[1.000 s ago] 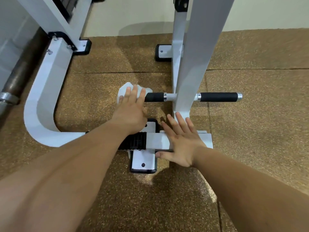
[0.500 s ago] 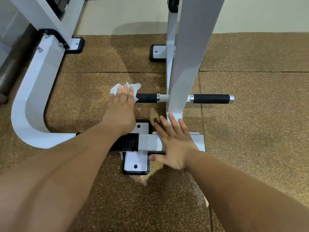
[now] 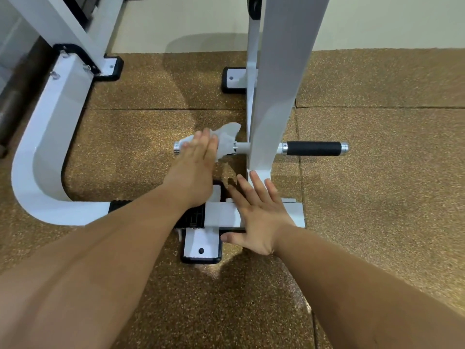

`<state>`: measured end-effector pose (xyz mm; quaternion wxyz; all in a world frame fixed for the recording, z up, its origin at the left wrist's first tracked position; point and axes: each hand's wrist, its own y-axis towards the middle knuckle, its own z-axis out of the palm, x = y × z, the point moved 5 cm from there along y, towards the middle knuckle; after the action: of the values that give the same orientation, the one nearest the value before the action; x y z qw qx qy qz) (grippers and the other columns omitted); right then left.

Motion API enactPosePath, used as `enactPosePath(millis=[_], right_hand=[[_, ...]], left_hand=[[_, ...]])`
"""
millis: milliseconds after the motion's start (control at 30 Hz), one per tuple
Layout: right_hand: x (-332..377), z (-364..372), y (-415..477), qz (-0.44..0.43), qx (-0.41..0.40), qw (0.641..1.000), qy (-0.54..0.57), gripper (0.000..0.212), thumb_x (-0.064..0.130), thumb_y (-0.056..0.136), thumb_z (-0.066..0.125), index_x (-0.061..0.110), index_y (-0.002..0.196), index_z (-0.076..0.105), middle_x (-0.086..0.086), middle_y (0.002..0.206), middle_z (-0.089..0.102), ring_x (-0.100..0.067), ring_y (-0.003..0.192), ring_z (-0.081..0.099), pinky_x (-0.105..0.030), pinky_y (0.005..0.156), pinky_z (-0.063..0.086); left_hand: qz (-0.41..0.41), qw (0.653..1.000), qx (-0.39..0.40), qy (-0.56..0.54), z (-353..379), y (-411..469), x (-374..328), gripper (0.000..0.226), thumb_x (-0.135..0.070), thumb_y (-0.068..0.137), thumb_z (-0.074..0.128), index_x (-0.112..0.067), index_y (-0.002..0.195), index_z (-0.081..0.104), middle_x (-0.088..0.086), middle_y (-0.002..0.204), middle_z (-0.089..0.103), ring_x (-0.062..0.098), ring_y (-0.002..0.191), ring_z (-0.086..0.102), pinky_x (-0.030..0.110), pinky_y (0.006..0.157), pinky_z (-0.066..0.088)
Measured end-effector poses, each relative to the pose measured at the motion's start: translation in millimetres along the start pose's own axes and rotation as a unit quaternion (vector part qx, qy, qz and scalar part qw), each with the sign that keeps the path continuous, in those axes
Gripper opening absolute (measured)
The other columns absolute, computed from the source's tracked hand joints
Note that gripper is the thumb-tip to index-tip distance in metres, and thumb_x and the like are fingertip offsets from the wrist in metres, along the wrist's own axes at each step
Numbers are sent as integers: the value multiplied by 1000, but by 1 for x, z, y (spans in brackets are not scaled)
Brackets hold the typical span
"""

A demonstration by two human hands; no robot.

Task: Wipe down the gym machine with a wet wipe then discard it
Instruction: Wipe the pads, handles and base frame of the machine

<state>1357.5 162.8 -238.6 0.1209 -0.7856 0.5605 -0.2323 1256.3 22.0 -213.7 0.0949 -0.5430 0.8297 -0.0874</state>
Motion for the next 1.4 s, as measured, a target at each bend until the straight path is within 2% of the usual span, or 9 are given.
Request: enactPosePath(millis=[200, 367, 567, 700, 867, 933, 1033, 1167, 1400], right_hand=[[-1, 0, 0, -2, -7, 1000, 7, 110, 87, 85, 36, 28, 162, -17, 1, 167, -30, -24, 145, -45, -50, 122, -23], [-1, -1, 0, -2, -6, 1000, 12, 109, 87, 86, 35, 28, 163, -14, 3, 167, -29, -23, 145, -44, -49, 121, -23], [0, 0, 0, 2, -11, 1000, -1, 109, 89, 84, 33, 29, 163, -12, 3, 168, -28, -24, 147, -42, -50, 122, -22], [1, -2, 0, 6, 4, 1000, 2, 110, 89, 84, 35, 29, 163, -12, 2, 167, -29, -24, 146, -43, -50, 122, -22], [1, -2, 2, 12, 31, 999, -3, 113, 91, 82, 36, 28, 163, -13, 0, 167, -31, -25, 145, -45, -52, 122, -22], [0, -2, 2, 15, 35, 999, 1, 113, 90, 82, 36, 29, 163, -13, 1, 166, -31, -25, 145, -45, -52, 122, -21], [0, -2, 3, 12, 31, 999, 6, 111, 90, 83, 35, 30, 163, -12, 2, 166, -32, -24, 144, -45, -52, 122, -21], [-1, -1, 3, 8, 23, 1000, 13, 110, 91, 83, 33, 30, 163, -11, 3, 166, -31, -23, 144, -46, -52, 121, -22], [-1, -1, 2, 10, 22, 1000, 15, 109, 92, 82, 30, 31, 163, -10, 4, 166, -31, -22, 144, -46, -51, 122, -22]], left_hand=[[55, 996, 24, 61, 8, 7, -40, 88, -28, 99, 43, -26, 157, -23, 10, 164, -33, 36, 153, -25, 52, 126, -6], [57, 997, 5, 58, 11, 1, -13, 92, -11, 93, 41, -23, 158, -23, 5, 165, -32, 26, 154, -24, 46, 128, -2], [82, 994, 15, 73, -13, -3, 7, 84, -10, 95, 48, -11, 162, -4, 5, 171, -7, 22, 158, -1, 37, 128, 10], [75, 992, 4, 99, -33, -4, 21, 69, 0, 97, 44, -11, 161, 21, 8, 168, 21, 28, 152, 26, 40, 120, 31], [-32, 998, 1, 48, -35, 11, 22, 42, -13, 91, 66, -18, 130, 52, 3, 122, 58, 24, 109, 55, 36, 88, 50], [-65, 998, 9, 10, -34, 17, 13, 42, -26, 94, 67, -22, 134, 52, 4, 118, 59, 23, 103, 54, 37, 85, 50], [-27, 999, -38, -4, -26, 21, 2, 57, -35, 102, 57, -28, 155, 38, 10, 137, 58, 30, 125, 53, 41, 101, 49], [-7, 994, -104, -30, -22, 22, 3, 49, -24, 106, 49, -23, 155, 42, 14, 151, 52, 32, 137, 49, 39, 112, 39], [69, 997, -14, 33, -13, -3, 11, 71, 4, 100, 44, -23, 161, 21, -2, 170, 13, 21, 157, 11, 45, 121, 32]])
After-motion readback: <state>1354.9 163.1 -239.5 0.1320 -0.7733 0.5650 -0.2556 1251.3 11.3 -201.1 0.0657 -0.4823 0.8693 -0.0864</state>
